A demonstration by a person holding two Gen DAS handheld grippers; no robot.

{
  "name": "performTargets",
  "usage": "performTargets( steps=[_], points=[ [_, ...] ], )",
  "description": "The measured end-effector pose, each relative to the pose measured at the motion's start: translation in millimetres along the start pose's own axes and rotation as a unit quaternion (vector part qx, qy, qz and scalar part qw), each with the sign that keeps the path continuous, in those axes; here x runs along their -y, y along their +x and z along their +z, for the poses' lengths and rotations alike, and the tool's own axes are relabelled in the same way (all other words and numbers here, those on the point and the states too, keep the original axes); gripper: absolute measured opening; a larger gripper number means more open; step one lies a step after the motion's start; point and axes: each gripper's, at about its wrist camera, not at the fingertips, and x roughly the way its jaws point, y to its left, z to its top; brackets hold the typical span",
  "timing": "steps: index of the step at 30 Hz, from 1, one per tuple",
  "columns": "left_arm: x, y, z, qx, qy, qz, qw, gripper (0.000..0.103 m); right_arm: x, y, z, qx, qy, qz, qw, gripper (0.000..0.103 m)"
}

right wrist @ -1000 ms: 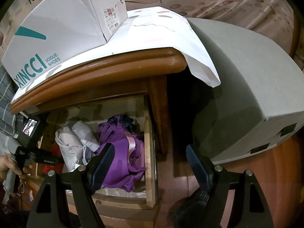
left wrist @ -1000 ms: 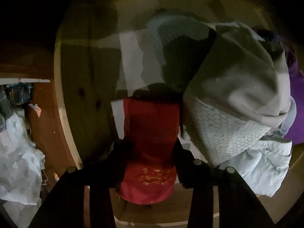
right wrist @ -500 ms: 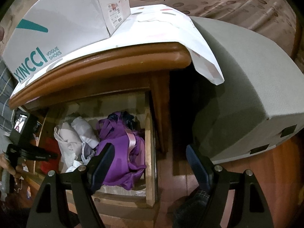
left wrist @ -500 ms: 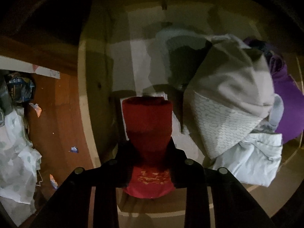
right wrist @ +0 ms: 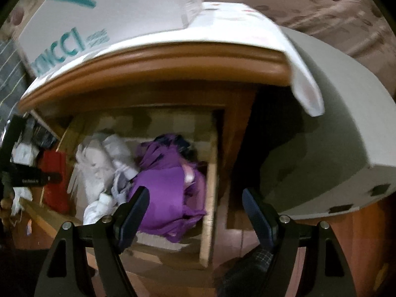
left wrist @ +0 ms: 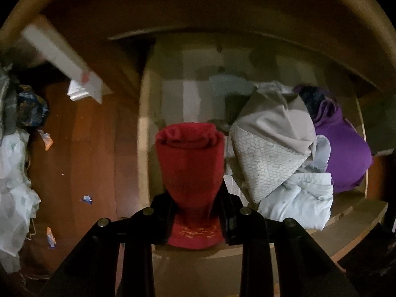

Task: Take underwear out of drawer
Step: 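Lift the red cloth with the left tool while the right tool grasps the purple bra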

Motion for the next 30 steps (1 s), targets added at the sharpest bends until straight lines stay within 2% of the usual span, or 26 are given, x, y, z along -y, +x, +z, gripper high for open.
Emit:
performTargets(
  steps=[3, 9, 15, 17, 22, 26, 30],
  points=[
    [-3.0, -12.4, -8.9, 0.034, -0.012, 0.009, 0.9993, 0.027, -9.8, 3.8, -1.8, -0.004, -0.022, 0.005, 1.000, 0.079],
    [-13.6, -31.7, -16.1, 0.074, -0.023, -0.012, 0.9969, 0.027, -12.1, 16.6, -5.4, -0.032, -0.008, 0.040, 0.999, 0.079],
    [-20.0, -60.6, -17.4, 0.108, -0.024, -0.041, 0.9930, 0.027, -29.6, 24.6, -9.6, -0.051, -0.057, 0.025, 0.997, 0.079],
    [-19.9, -68.4, -18.8, 0.117, -0.021, -0.047, 0.9918, 0.027, -37.0, 28.5, -11.1, -0.066, -0.076, 0.033, 0.994, 0.079],
    [-24.9, -86.0, -21.1, 0.140, -0.018, -0.062, 0.9880, 0.027, -60.4, 41.3, -13.2, -0.089, -0.135, 0.000, 0.987, 0.079],
    [-31.5, -90.8, -22.1, 0.144, -0.026, -0.057, 0.9876, 0.027, -75.0, 51.3, -10.5, -0.102, -0.178, -0.015, 0.979, 0.080],
    [-37.7, -95.3, -22.7, 0.150, -0.030, -0.058, 0.9865, 0.027, -77.9, 65.5, -1.2, -0.133, -0.202, -0.019, 0.970, 0.081]
  ],
)
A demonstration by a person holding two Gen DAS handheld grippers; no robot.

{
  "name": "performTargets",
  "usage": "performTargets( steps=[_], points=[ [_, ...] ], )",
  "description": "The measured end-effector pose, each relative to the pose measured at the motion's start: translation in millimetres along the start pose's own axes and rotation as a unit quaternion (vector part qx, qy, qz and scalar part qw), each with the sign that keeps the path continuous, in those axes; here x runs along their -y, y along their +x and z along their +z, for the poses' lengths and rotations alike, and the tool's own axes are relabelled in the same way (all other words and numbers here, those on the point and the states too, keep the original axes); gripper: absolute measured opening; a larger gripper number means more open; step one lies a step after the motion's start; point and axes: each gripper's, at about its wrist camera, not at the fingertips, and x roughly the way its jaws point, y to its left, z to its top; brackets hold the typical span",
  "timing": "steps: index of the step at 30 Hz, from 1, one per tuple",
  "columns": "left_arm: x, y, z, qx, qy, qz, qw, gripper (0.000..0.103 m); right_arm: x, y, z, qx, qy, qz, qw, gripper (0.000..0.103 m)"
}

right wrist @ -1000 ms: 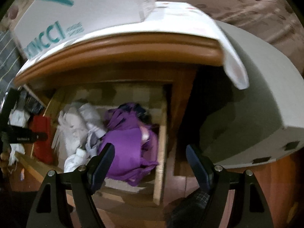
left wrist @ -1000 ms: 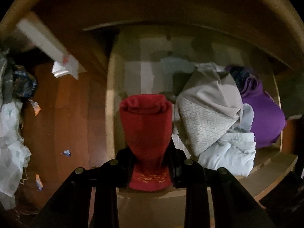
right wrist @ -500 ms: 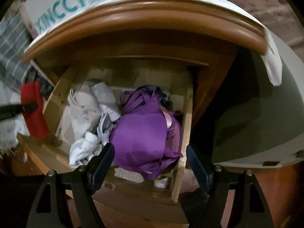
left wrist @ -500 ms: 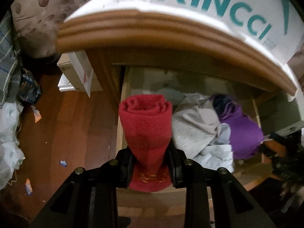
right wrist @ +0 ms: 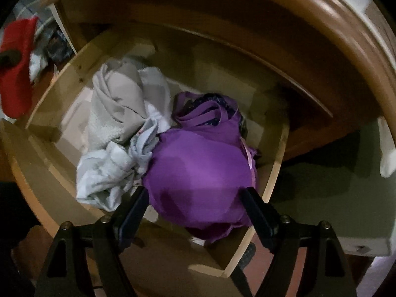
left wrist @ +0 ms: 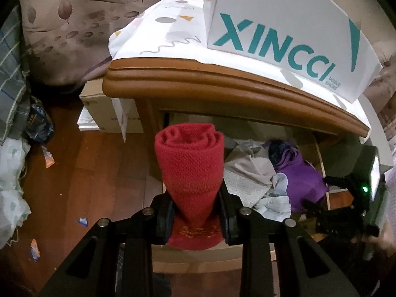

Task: Take underwear out of drawer
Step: 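Lift the red cloth with the left tool while the right tool grasps the purple bra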

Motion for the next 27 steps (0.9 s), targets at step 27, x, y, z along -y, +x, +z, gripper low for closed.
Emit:
performTargets(
  steps=[27],
  points=[
    [-5.9, 9.6, -1.2, -0.014, -0.014, -0.012, 0.9997, 0.027, 22.1, 81.5, 35.2, -0.169, 0.041, 0.090, 0.981, 0.069]
  ],
)
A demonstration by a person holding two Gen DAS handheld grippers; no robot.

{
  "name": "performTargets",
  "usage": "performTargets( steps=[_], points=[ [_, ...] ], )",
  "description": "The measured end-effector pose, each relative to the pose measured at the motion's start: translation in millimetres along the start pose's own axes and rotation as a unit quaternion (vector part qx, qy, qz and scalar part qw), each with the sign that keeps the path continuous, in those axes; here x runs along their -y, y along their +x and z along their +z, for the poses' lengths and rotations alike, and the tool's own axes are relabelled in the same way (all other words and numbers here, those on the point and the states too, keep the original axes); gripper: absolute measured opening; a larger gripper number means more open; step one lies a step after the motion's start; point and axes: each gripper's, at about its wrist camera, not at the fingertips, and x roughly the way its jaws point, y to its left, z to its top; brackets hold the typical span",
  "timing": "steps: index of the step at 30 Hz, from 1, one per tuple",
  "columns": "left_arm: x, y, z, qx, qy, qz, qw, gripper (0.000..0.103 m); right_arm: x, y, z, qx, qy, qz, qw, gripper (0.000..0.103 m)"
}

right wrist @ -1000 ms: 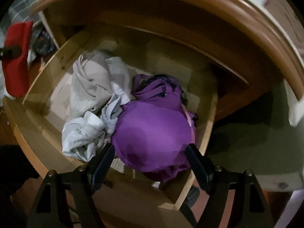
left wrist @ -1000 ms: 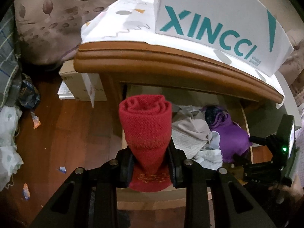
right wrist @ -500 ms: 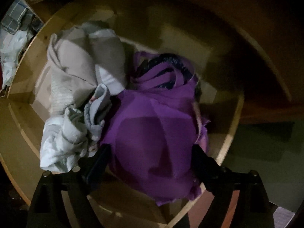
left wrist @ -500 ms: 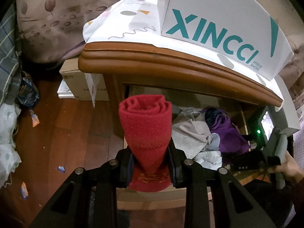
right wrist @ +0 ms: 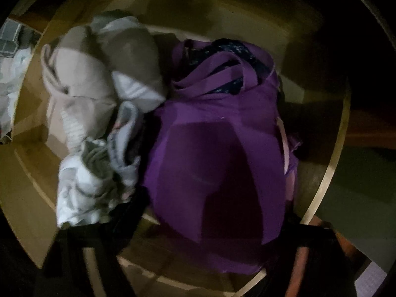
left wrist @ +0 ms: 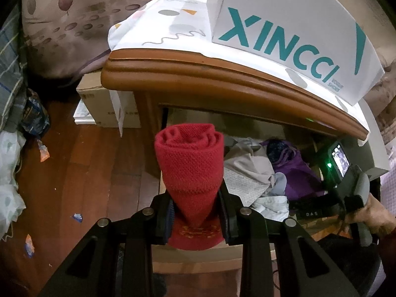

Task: Take underwear out of drawer
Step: 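Lift the red cloth with the left tool while the right tool grasps the purple bra, then lift the purple bra out of the drawer toward the shoe box with the right tool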

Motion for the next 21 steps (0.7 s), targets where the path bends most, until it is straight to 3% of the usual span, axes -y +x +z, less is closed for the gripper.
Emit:
performTargets(
  steps=[2, 8, 13, 21],
  points=[
    [-1.4, 0.4, 0.1, -0.002, -0.003, -0.001, 1.0000, 0.027, -2.2, -1.5, -3.0, 0.004, 0.007, 0.003, 1.000, 0.056],
    [-2.7, -0.3, 0.5, -0.003, -0.006, -0.004, 1.0000, 0.027, -28.8, -18.0, -24.5, 0.057, 0.002, -0.006, 0.998, 0.029],
    [-3.7, -0.1, 1.1, -0.004, -0.008, -0.004, 0.9999, 0.027, -29.8, -40.6, -45.2, 0.112, 0.020, 0.008, 0.993, 0.026],
    [-1.2, -3.3, 0.6, 0.000, -0.006, -0.006, 1.0000, 0.027, -46.4, -86.0, -58.0, 0.163, 0.035, 0.050, 0.985, 0.026]
  ],
)
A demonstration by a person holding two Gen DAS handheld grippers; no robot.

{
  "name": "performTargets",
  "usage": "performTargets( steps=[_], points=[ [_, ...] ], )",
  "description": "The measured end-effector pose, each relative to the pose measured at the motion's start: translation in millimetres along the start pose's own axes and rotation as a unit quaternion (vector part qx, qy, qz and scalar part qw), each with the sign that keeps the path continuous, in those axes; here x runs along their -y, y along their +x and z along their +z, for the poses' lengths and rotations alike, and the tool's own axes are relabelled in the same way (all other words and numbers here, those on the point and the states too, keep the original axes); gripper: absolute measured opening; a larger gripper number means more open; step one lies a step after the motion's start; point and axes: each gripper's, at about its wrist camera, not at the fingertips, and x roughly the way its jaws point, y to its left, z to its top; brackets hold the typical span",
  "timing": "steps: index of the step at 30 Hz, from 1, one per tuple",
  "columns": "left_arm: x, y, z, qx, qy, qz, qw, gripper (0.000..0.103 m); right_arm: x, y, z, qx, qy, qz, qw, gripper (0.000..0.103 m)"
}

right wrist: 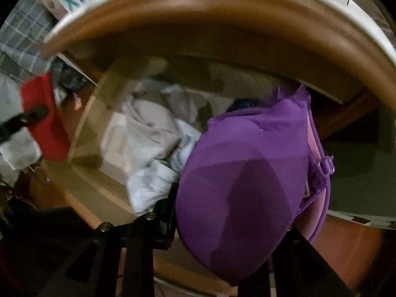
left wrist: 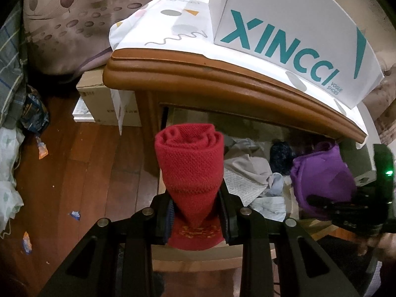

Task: Take underwear out of drawer
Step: 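Lift the purple bra out of the drawer toward the shoe box with the right tool, then lower the purple bra into the shoe box and open the right tool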

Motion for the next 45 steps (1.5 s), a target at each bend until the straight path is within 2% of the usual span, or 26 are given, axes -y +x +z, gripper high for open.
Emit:
performTargets(
  steps=[6, 12, 18, 23, 28, 32, 37, 43, 45],
  points=[
    [1.0, -1.4, -0.7, 0.000, 0.003, 0.000, 1.0000, 0.027, -11.7, -23.7, 3.9, 0.015, -0.008, 0.018, 1.000, 0.026],
    [-0.1, -1.6, -1.4, 0.001, 0.004, 0.008, 1.0000, 0.027, -18.7, -53.8, -1.4, 0.044, -0.009, 0.014, 0.999, 0.026],
    [1.5, -2.1, -1.6, 0.000, 0.005, 0.009, 0.9999, 0.027, -8.8, -92.7, -9.3, 0.068, -0.001, 0.007, 0.998, 0.026],
    [1.0, -4.1, -2.1, 0.001, 0.006, 0.008, 0.9999, 0.027, -9.1, -135.8, -12.3, 0.096, -0.003, 0.005, 0.995, 0.025],
    [2.2, -6.0, -2.9, 0.005, 0.007, 0.007, 0.9999, 0.027, -20.0, -196.1, -8.4, 0.151, -0.016, -0.005, 0.988, 0.025],
    [2.8, -4.7, -2.7, 0.000, 0.007, 0.008, 0.9999, 0.027, -29.6, -245.4, 10.4, 0.200, -0.038, -0.018, 0.979, 0.025],
    [1.2, -6.0, -2.8, 0.002, 0.006, 0.006, 1.0000, 0.027, -29.4, -295.0, 52.9, 0.261, -0.047, -0.041, 0.963, 0.025],
    [1.2, -4.1, -2.6, 0.001, 0.007, 0.007, 0.9999, 0.027, -26.5, -323.4, 119.3, 0.305, -0.049, -0.061, 0.949, 0.025],
    [0.3, -4.7, -2.4, 0.002, 0.006, 0.009, 0.9999, 0.027, -27.0, -322.5, 141.3, 0.301, -0.055, -0.058, 0.950, 0.025]
  ],
)
